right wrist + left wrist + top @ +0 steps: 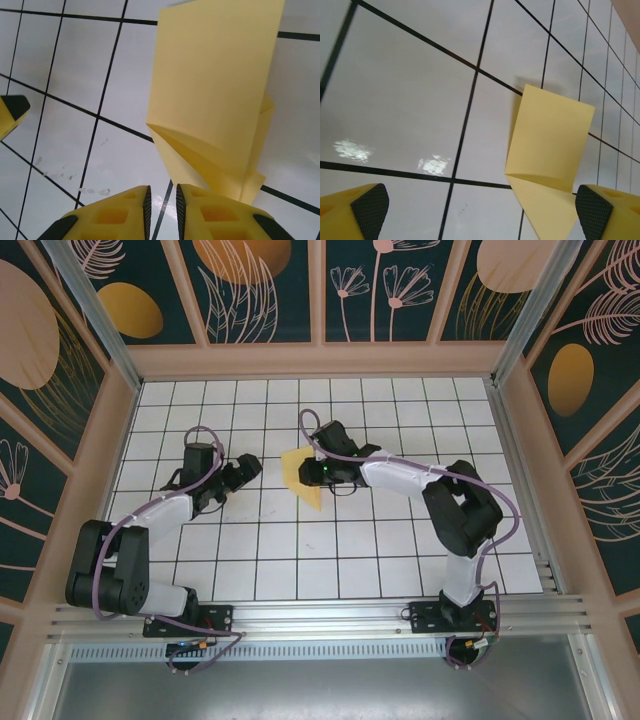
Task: Fold a paper plane with a square sheet of paper (pick it up from the middle)
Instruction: Move the paper to the center of the table, then fold the wing for the fifth time at the center of the table.
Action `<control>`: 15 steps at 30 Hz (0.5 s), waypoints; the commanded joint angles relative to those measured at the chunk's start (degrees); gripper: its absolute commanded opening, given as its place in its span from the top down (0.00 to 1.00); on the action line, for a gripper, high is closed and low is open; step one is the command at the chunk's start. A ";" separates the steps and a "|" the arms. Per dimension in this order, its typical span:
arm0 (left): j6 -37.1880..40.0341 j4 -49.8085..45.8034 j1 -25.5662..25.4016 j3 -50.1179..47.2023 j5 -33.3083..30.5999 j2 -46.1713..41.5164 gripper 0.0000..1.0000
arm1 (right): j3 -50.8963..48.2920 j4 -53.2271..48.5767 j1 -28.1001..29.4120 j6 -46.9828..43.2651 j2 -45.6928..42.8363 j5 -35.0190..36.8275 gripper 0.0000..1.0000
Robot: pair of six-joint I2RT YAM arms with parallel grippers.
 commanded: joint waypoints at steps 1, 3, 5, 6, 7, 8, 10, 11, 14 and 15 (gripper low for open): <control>-2.28 3.87 -1.34 -0.91 3.20 -0.20 0.03 | 1.11 1.96 0.46 4.99 2.19 1.11 0.79; -3.07 5.01 -2.28 -1.25 4.03 0.26 0.03 | 1.60 1.54 0.42 5.21 3.24 1.66 0.80; -4.04 6.11 -3.45 -1.57 4.52 0.76 0.03 | 2.01 0.85 -0.05 5.66 4.22 2.44 0.80; -4.42 6.64 -3.86 -1.71 4.80 1.10 0.04 | 2.05 0.85 -0.28 5.84 4.64 2.46 0.80; -5.01 7.50 -4.40 -1.76 5.28 1.54 0.04 | 1.98 0.94 -0.49 5.97 4.96 2.48 0.80; -5.41 8.23 -4.84 -1.82 5.91 2.13 0.05 | 1.89 1.07 -0.72 6.04 5.30 2.70 0.80; -6.23 9.69 -5.56 -1.76 7.25 3.29 0.07 | 1.61 1.41 -1.08 6.13 5.74 2.78 0.81; -6.63 10.40 -5.97 -1.68 7.80 3.92 0.08 | 1.49 1.67 -1.28 6.18 5.95 2.80 0.81; -7.10 11.67 -7.14 -1.05 9.05 5.74 0.13 | 0.86 2.57 -1.99 6.79 6.48 1.98 0.81; -7.26 11.99 -7.49 -0.86 9.49 6.26 0.15 | 0.39 3.23 -2.24 7.04 6.49 1.50 0.81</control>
